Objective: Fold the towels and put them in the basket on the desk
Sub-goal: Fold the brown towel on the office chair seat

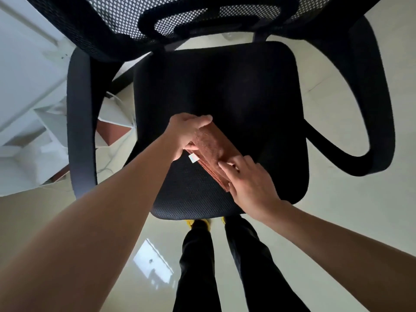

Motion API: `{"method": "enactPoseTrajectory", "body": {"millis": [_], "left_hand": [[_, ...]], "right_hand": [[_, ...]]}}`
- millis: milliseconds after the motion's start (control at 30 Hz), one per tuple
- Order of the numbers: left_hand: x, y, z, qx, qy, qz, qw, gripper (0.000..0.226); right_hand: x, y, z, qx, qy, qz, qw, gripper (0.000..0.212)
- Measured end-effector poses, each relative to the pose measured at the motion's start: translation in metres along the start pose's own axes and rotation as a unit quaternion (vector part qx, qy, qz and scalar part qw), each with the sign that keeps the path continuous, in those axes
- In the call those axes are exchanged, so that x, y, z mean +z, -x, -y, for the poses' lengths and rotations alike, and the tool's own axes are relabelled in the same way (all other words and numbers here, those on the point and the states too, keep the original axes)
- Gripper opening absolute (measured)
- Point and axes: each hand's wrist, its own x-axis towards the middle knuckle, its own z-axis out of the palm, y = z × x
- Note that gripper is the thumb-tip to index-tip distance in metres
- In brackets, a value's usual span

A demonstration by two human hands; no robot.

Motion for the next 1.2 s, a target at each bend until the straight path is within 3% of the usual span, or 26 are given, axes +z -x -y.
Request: {"method": "enactPoseTrajectory", "body": {"millis": [67,200,267,333,400,500,700,867,1000,1200], "left_hand": [[-0.003,-0.001,0.006,0.039,-0.064,-0.026,0.997,0.032],[-0.012,-0.005,0.034,0.051,-0.076,-0.078,0.993,0.029],[-0.012,-0.007,0.047,0.097,-0.124,-0.134,0.978,0.029],[-0.009,-0.004,0.05,0.175,-0.242,-0.196,0.934,0.032],[-0.003,0.002,0.044,0.25,-0.362,-0.233,0.868,0.027],[0.007,0.01,0.041,0.317,-0.422,-0.199,0.826,0.004],[0.0,0.018,0.07,0.304,-0.382,-0.181,0.854,0.023],[0.007,0.007,0.072,0.405,-0.425,-0.116,0.801,0.03],[0.005,-0.015,0.062,0.404,-0.482,-0.065,0.775,0.035],[-0.004,-0.03,0.033,0.326,-0.525,0.039,0.785,0.037]], "right_hand": [[0.007,0.007,0.005,-0.001,-0.018,0.004,1.0,0.053],[0.019,0.013,0.01,0.033,-0.084,0.039,0.995,0.048],[0.025,0.01,0.01,0.055,-0.107,0.06,0.991,0.051],[0.028,0.006,0.01,0.077,-0.13,0.07,0.986,0.052],[0.029,0.002,0.012,0.088,-0.139,0.078,0.983,0.051],[0.026,0.004,0.012,0.093,-0.167,0.078,0.978,0.041],[0.019,0.008,0.008,0.133,-0.26,0.076,0.953,0.017],[0.028,0.003,0.006,0.153,-0.274,0.07,0.947,0.021],[0.037,-0.003,0.001,0.175,-0.278,0.09,0.94,0.024],[0.035,-0.01,-0.002,0.194,-0.282,0.127,0.931,0.02]]}}
